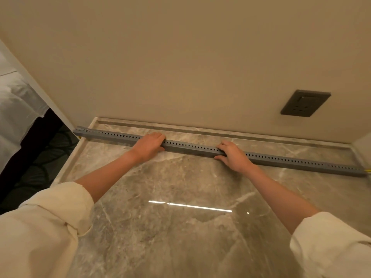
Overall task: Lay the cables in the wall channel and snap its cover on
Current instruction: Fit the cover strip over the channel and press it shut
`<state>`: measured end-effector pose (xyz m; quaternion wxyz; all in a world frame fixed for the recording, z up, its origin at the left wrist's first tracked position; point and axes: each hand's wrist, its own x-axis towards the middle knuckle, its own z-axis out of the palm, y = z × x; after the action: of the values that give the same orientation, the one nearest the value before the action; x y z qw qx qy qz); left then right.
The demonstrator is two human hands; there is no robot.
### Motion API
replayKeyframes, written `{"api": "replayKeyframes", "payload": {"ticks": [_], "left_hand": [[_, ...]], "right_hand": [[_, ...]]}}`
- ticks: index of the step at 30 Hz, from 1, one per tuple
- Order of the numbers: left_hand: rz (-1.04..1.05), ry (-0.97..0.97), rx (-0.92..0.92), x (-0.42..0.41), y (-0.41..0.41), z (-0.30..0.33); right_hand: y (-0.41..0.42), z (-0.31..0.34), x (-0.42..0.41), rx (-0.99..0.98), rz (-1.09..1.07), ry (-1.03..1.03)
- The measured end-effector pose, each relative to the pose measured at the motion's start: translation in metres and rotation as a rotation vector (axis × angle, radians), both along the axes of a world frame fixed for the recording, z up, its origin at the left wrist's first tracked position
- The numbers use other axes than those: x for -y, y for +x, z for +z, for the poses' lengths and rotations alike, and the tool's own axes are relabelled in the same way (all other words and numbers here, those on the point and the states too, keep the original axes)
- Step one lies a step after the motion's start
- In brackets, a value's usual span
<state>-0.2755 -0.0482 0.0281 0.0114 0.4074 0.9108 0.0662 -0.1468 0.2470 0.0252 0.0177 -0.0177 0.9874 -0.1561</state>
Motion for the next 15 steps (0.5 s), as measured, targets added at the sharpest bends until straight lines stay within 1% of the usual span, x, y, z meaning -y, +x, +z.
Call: {"api": "replayKeyframes", "payload": {"ticks": [3,8,15], "left_hand": [[-0.032,0.017,0.004,-0.033,0.017,-0.002],[0.033,0.055,0.0,-0.051,0.026,-0.009],[0.067,0.092,0.003,-0.053,0.032,-0.008]], "right_hand": [[0.002,0.001,-0.001,-0.006,0.011,0.003],[0.009,0.008,-0.015,0.05,0.024,-0.034],[0.056,0.009,-0.093,0.059,-0.074,-0.006]]}}
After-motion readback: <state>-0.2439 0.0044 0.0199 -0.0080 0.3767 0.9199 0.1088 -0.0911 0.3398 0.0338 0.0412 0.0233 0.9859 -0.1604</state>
